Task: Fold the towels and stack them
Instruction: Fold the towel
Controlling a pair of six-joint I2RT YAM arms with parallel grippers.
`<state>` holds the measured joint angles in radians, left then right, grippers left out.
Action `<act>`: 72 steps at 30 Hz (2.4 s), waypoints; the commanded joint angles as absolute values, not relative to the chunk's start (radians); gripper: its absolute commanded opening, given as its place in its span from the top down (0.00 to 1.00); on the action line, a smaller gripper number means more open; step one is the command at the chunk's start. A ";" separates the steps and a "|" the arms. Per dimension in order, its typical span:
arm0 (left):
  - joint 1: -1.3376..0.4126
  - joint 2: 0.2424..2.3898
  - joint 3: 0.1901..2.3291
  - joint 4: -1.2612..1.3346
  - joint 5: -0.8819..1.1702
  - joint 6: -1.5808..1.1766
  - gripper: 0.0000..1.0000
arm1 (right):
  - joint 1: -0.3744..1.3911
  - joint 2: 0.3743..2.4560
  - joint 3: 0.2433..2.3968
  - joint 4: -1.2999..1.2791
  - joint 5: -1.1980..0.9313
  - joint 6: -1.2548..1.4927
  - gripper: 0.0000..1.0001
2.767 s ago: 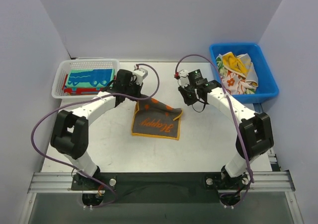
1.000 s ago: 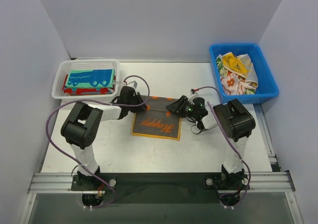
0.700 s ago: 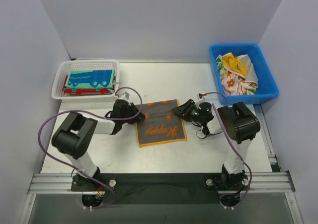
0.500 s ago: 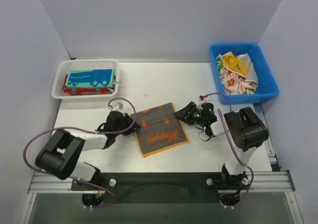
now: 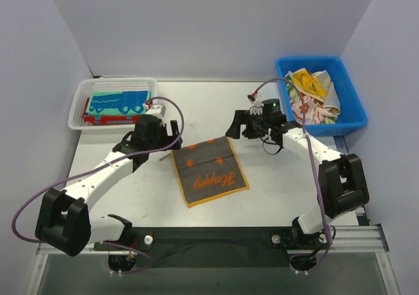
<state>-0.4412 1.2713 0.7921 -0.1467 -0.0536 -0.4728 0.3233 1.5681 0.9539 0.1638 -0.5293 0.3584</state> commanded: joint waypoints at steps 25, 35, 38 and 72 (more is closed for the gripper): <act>-0.379 1.811 1.186 -0.483 0.109 0.133 0.44 | 0.377 1.922 1.399 -0.290 -0.403 -0.250 0.25; -0.380 1.876 1.183 -0.514 0.153 0.141 0.60 | 0.400 2.011 1.517 -0.330 -0.385 -0.311 0.33; -0.380 1.882 1.180 -0.523 0.156 0.149 0.64 | 0.411 2.052 1.575 -0.370 -0.379 -0.342 0.34; -0.385 1.859 1.178 -0.523 0.097 0.163 0.96 | 0.509 2.379 1.985 -0.839 -0.278 -0.594 1.00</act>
